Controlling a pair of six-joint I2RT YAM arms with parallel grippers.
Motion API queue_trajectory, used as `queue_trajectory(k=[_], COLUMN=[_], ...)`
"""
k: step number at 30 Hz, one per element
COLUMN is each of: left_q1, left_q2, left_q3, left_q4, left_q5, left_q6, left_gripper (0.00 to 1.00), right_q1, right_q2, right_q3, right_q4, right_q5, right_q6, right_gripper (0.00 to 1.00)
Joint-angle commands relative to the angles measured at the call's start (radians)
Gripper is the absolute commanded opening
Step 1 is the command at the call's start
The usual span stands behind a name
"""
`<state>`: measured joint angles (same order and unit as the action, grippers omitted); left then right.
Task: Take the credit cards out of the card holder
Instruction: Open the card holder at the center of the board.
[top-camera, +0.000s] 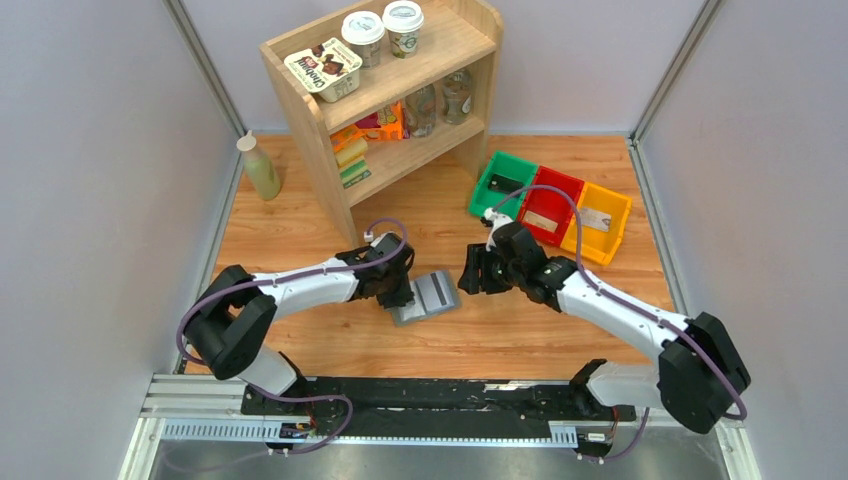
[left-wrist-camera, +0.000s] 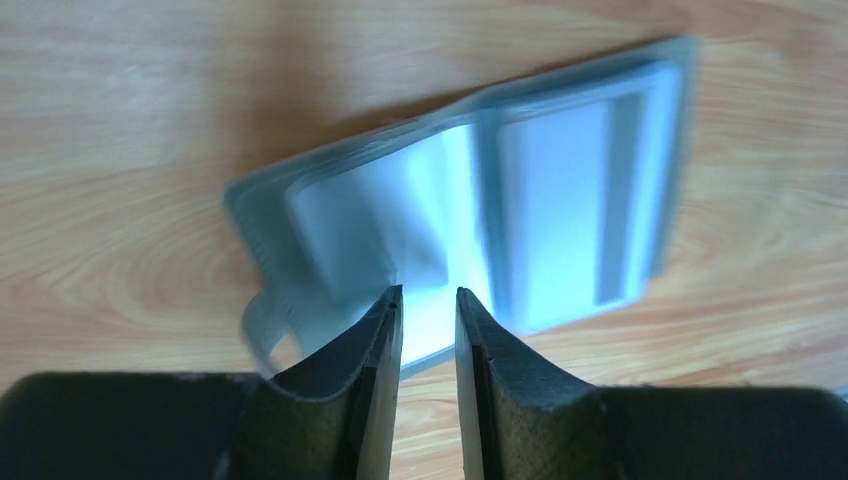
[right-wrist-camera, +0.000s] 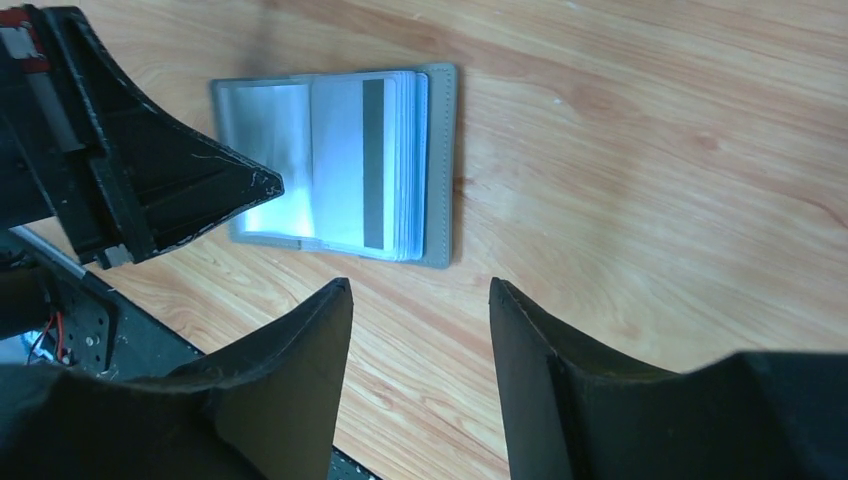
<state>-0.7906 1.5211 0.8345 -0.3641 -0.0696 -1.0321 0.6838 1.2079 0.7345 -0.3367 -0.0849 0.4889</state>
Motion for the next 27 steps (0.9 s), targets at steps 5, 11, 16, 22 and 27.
queue_trajectory(k=[5,11,16,22,27], left_q1=[0.062,0.088,0.099,0.129,0.140], left_q2=[-0.090,-0.148,-0.162,-0.190,-0.188], left_q3=[-0.119,-0.175,-0.201,-0.245,-0.248], left_q4=[0.086,0.103,0.108,0.128,0.146], left_q5=[0.063,0.100,0.120,0.143,0.172], left_q6=[0.021,0.053,0.076,0.081,0.090], left_gripper=[0.30,0.29,0.29,0.29,0.29], right_q1=[-0.003,-0.001,-0.001,-0.003,-0.012], right_q2=[0.169,0.289,0.372,0.456,0.478], right_q3=[0.135,0.203,0.230,0.188,0.099], right_q4=[0.149,0.182,0.218,0.284,0.327], right_q5=[-0.171,-0.259,-0.328,-0.325,-0.289], right_q6=[-0.021,-0.004,0.005,0.053,0.092], right_gripper=[0.47,0.35,0.31,0.29,0.26])
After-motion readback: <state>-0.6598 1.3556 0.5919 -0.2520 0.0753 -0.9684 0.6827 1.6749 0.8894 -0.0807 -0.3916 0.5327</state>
